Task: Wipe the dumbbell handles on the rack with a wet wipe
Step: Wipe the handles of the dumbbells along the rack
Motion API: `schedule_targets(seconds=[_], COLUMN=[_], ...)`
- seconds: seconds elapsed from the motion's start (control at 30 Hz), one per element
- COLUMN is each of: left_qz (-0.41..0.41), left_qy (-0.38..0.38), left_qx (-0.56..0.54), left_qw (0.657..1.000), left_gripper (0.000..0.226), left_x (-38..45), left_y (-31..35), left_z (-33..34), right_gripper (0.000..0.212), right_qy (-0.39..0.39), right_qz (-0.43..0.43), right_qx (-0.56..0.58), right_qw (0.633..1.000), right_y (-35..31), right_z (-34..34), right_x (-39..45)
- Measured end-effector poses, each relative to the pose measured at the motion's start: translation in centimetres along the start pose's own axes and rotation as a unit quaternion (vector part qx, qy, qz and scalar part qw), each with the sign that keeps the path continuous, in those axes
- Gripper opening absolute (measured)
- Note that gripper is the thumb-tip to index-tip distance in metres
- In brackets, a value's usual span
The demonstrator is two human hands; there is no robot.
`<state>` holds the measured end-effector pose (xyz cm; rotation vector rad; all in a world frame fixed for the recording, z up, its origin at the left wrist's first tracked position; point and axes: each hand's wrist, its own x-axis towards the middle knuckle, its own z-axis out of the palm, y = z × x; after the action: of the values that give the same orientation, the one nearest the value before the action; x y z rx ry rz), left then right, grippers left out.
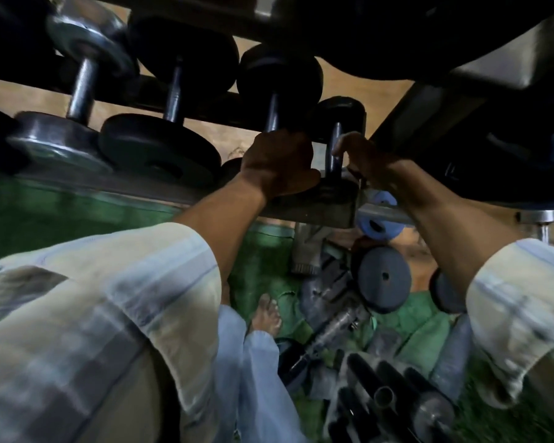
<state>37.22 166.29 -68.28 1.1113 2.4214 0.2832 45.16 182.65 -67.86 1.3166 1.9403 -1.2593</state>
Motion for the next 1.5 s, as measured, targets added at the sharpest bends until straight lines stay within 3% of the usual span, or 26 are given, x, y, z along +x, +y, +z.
schedule_targets(seconds=[0.17, 0.33, 0.4, 0.5, 0.6, 0.7, 0.87, 0.97, 1.0, 1.07, 1.1, 1.2, 1.27, 1.4, 1.5], left_qz=[0.023, 0.049, 0.052, 0.056, 0.063, 0.061, 0.052, 0.053, 0.053, 0.057, 0.058, 0.049, 0.045, 0.038, 0.043], left_qy=[0.034, 0.041, 0.053, 0.073, 0.072, 0.066, 0.072, 0.069, 0.068, 0.069, 0.068, 0.052, 0.047, 0.048, 0.05], left_qx=[0.009, 0.021, 0.015, 0.02, 0.026, 0.019, 0.018, 0.028, 0.028, 0.025, 0.023, 0.013, 0.003, -0.003, 0.008], left_qw=[0.999, 0.998, 0.997, 0.996, 0.995, 0.996, 0.996, 0.996, 0.996, 0.996, 0.996, 0.997, 0.998, 0.998, 0.998], left_gripper=[0.032, 0.033, 0.03, 0.036, 0.037, 0.038, 0.035, 0.045, 0.047, 0.048, 0.05, 0.054, 0.044, 0.045, 0.041], left_x=[-0.3, -0.5, -0.6, -0.6, -0.6, -0.6, -0.7, -0.6, -0.6, -0.6, -0.6, -0.7, -0.7, -0.8, -0.7], left_y=[0.1, 0.2, 0.2, 0.2, 0.4, 0.3, 0.3, 0.3, 0.3, 0.2, 0.3, 0.3, 0.2, 0.2, 0.1], left_z=[0.0, -0.3, -0.3, -0.2, -0.2, -0.2, 0.0, 0.0, 0.0, 0.1, 0.1, -0.2, -0.3, -0.2, -0.1], right_gripper=[0.045, 0.012, 0.018, 0.009, 0.016, 0.01, 0.046, 0.018, 0.024, 0.066, 0.074, 0.079, 0.083, 0.108, 0.113], right_qy=[-0.033, -0.019, -0.031, -0.058, -0.064, -0.066, -0.062, -0.065, -0.05, -0.024, -0.013, 0.042, 0.058, 0.082, 0.139], right_qz=[0.05, 0.034, 0.031, 0.029, 0.041, 0.043, 0.026, 0.032, 0.034, 0.046, 0.05, 0.061, 0.061, 0.033, -0.001], right_qx=[0.057, 0.086, 0.1, 0.124, 0.119, 0.126, 0.13, 0.151, 0.16, 0.16, 0.143, 0.066, 0.018, -0.06, -0.111], right_qw=[0.997, 0.996, 0.994, 0.99, 0.99, 0.989, 0.989, 0.986, 0.985, 0.986, 0.988, 0.995, 0.996, 0.994, 0.984], right_y=[-0.3, -0.4, -0.2, -0.2, -0.2, -0.5, -0.2, -0.2, -0.2, -0.3, -0.4, -0.5, -0.2, 0.4, 0.9], right_z=[-0.2, 0.8, 1.1, 1.5, 1.7, 1.8, 2.1, 2.6, 2.8, 3.2, 3.3, 3.4, 3.2, 3.0, 3.0], right_x=[0.2, -0.2, 0.1, 0.1, 0.8, 0.7, 0.9, 0.8, 0.9, 1.5, 1.4, 1.3, 1.3, 1.7, 1.6])
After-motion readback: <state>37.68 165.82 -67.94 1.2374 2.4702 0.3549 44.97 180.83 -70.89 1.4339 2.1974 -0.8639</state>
